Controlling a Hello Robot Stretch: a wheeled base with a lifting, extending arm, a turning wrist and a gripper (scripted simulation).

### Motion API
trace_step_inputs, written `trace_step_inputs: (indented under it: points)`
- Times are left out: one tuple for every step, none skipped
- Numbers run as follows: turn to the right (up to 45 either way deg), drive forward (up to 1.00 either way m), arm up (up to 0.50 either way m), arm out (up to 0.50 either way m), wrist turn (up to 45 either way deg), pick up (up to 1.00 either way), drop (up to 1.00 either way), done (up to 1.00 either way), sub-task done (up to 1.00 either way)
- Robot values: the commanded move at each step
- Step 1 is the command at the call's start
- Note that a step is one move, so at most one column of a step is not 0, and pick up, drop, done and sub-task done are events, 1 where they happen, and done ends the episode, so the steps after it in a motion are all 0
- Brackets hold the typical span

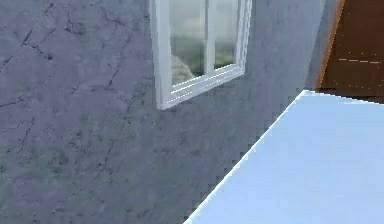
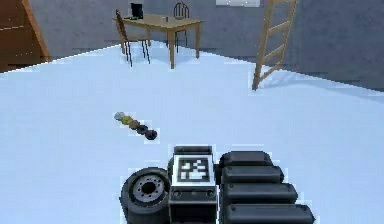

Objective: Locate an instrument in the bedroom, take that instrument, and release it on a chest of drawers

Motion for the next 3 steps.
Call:
trace_step_inputs:
  points:
    - [-45.0, 0.0, 0.0, 0.0, 0.0, 0.0, 0.0, 0.0, 0.0]
    - [-3.0, 0.0, 0.0, 0.0, 0.0, 0.0, 0.0, 0.0, 0.0]
    - [0.0, 0.25, 0.0, 0.0, 0.0, 0.0, 0.0, 0.0, 0.0]
